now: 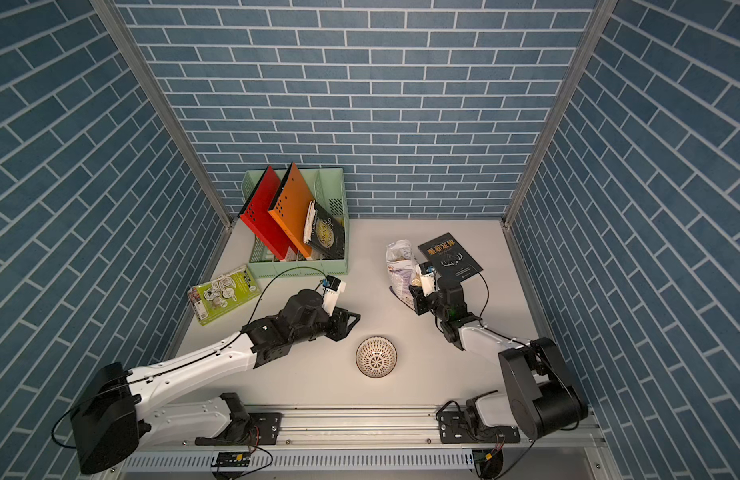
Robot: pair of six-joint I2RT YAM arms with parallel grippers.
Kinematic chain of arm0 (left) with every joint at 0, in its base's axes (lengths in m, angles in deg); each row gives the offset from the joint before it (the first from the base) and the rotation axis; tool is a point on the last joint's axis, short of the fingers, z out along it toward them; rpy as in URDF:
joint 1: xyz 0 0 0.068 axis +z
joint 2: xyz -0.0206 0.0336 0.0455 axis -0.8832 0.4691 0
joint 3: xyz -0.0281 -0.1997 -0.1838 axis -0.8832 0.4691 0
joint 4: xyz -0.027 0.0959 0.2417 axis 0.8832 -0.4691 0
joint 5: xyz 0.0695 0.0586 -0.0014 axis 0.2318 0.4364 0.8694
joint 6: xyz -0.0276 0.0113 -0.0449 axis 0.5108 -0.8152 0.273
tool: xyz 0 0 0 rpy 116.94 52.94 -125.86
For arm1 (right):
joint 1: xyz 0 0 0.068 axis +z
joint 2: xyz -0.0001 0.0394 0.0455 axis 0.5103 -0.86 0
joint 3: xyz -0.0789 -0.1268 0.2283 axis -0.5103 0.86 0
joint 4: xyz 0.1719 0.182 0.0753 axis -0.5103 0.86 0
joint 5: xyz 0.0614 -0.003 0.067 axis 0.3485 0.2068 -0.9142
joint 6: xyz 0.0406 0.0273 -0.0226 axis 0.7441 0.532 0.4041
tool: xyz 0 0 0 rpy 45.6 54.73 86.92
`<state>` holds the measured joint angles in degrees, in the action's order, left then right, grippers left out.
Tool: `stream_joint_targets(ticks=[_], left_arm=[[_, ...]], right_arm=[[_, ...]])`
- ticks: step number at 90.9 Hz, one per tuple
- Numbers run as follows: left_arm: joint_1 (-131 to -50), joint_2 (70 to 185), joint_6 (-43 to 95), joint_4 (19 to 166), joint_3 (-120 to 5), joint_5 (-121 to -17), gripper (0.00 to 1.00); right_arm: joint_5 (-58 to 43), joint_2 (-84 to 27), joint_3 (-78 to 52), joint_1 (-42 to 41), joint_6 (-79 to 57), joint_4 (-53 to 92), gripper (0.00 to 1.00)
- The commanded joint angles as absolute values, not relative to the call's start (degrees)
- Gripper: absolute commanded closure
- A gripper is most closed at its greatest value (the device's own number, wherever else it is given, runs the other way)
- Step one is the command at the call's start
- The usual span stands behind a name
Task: Pour the oats into the breakfast bowl
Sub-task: Pick up the oats bag from the center of the board.
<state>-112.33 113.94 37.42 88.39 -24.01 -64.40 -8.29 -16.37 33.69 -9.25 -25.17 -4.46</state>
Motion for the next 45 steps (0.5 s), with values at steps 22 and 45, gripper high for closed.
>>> stream_joint_targets(ticks=[22,45], left_arm=[[-114.6,124.3,39.0,89.7,-24.8,-72.1,0.53],[-115.1,127.4,37.9,88.2,-25.1,-71.9,0.68]], right_arm=[[-6.4,-3.1,26.0,-10.6,-28.2,8.7,1.00],[-4.9,0.2,22.8,-10.6,-29.3,15.0,1.00]])
